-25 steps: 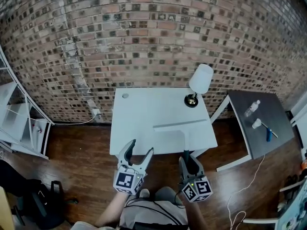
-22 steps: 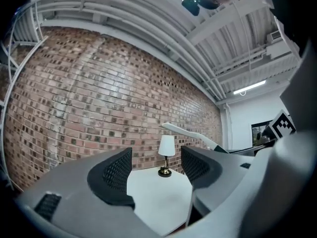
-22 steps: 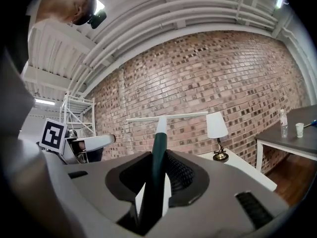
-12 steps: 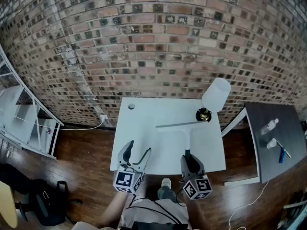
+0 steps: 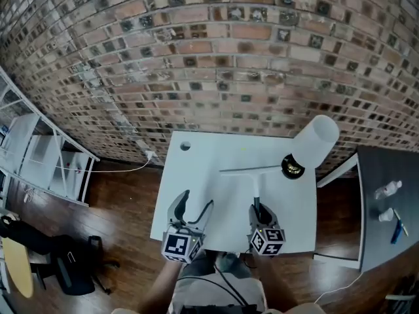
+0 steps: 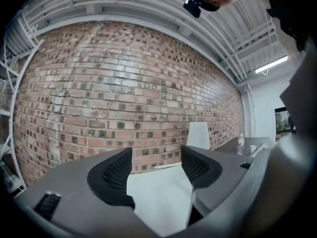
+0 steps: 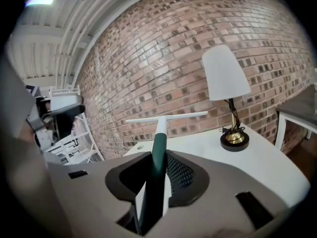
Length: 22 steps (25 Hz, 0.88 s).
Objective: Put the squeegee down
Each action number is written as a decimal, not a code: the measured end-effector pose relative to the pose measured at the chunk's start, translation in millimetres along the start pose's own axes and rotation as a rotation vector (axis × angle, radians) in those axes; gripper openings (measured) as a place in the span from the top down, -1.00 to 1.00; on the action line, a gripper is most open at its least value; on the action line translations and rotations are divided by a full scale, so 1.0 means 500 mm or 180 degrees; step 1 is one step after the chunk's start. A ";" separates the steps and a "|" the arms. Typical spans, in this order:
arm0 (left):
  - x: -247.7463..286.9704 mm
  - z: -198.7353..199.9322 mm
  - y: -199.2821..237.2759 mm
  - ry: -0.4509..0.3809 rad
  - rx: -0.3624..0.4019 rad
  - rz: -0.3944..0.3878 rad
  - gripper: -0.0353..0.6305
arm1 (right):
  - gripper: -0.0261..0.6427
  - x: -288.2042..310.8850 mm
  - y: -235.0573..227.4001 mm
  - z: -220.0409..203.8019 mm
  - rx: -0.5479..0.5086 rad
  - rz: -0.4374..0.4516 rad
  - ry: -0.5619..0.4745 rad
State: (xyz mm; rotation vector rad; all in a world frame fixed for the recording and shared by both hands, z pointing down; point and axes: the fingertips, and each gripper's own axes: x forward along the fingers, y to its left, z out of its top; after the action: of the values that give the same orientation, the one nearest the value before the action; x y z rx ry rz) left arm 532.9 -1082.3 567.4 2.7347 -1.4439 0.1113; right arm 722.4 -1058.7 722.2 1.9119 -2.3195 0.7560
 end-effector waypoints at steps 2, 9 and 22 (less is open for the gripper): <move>0.006 -0.027 0.023 0.0089 -0.0017 0.0043 -0.01 | 0.58 0.065 -0.028 -0.019 0.0121 -0.0072 0.0093; 0.039 -0.058 0.061 0.0373 -0.0204 0.0036 -0.01 | 0.58 0.315 -0.118 -0.063 0.0162 -0.0433 0.0471; 0.049 -0.074 0.131 0.0476 -0.0282 0.0025 -0.01 | 0.13 0.422 -0.193 -0.147 -0.0088 -0.1067 0.1246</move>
State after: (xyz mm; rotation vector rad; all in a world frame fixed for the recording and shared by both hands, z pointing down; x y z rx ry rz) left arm 490.8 -1136.8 606.9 2.5897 -1.3856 0.2405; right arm 742.2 -1233.9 889.7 1.8667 -1.7214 0.9474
